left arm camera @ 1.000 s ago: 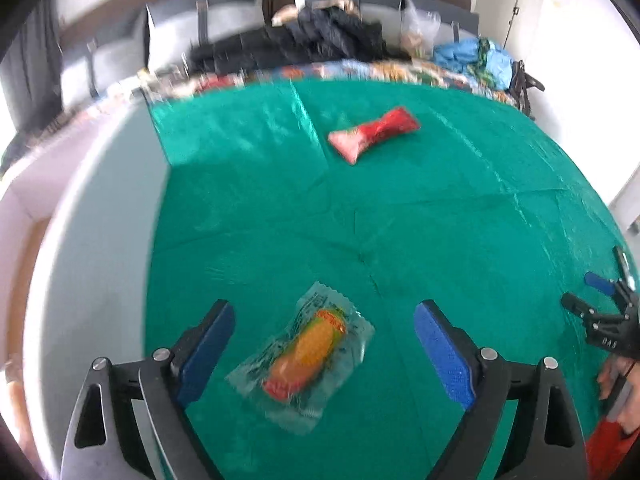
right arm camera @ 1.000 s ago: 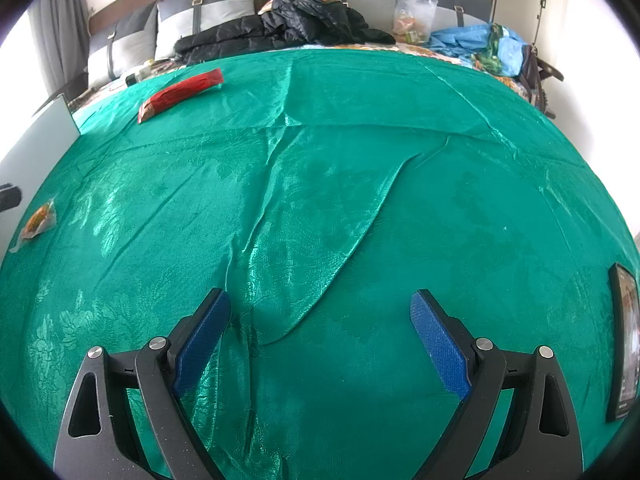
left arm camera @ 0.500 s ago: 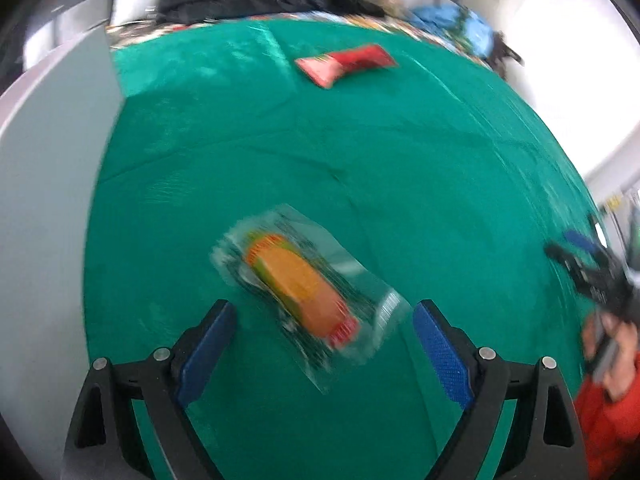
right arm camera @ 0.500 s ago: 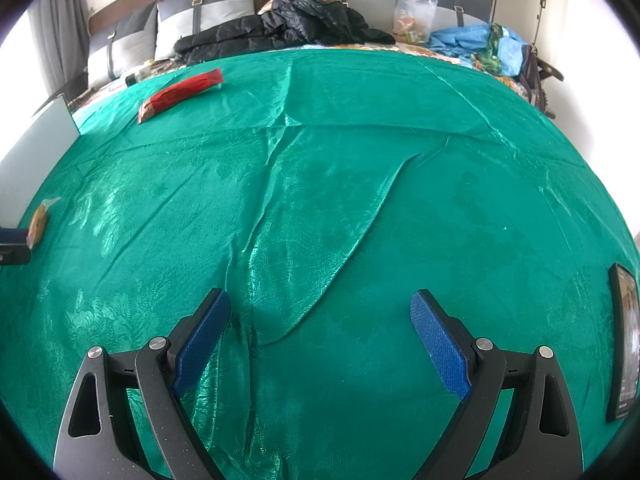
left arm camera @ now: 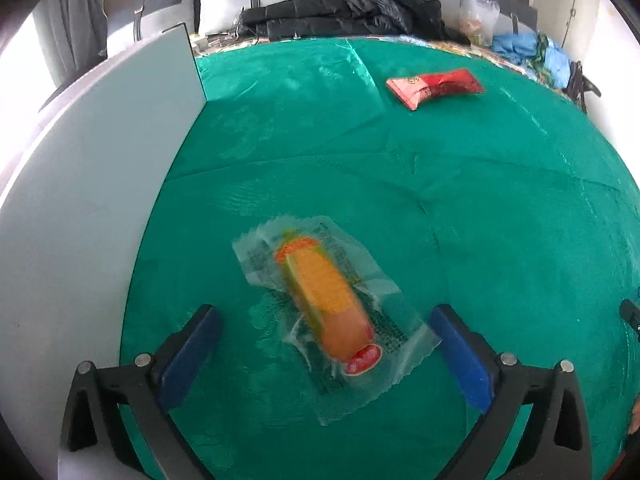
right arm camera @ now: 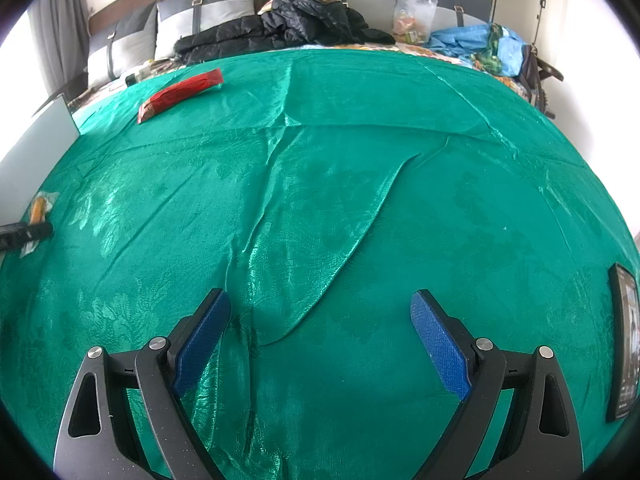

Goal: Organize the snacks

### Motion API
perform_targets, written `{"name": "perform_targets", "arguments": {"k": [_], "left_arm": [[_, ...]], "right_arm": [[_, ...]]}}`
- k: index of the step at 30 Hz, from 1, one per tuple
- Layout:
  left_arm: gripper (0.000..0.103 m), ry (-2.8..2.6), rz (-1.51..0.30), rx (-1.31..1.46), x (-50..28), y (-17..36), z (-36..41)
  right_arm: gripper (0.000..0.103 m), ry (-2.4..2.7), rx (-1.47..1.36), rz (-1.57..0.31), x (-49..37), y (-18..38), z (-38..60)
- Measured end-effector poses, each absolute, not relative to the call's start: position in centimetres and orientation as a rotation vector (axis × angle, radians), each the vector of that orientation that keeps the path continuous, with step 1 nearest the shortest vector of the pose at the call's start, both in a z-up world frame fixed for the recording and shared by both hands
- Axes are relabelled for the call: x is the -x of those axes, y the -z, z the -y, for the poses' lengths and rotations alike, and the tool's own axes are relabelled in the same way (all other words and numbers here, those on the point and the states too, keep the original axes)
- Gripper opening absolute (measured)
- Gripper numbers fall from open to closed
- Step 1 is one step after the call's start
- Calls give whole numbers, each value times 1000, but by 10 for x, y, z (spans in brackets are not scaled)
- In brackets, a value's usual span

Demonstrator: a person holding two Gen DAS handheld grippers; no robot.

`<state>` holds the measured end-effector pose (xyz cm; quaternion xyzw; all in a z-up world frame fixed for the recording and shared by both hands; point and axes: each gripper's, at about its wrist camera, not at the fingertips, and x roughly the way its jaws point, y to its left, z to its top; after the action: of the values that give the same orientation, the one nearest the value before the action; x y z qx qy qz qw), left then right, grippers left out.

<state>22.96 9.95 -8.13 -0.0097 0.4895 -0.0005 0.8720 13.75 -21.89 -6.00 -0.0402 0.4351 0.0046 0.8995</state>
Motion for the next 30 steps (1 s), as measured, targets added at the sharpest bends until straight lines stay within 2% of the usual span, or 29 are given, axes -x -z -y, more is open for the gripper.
{"name": "perform_targets", "arguments": {"k": [14, 30], "left_arm": [[103, 20, -949, 9, -225, 83, -117], [103, 9, -942, -18, -227, 83, -113]], "right_arm": [[94, -10, 84, -901, -138, 60, 218], [94, -9, 86, -902, -138, 60, 218]]}}
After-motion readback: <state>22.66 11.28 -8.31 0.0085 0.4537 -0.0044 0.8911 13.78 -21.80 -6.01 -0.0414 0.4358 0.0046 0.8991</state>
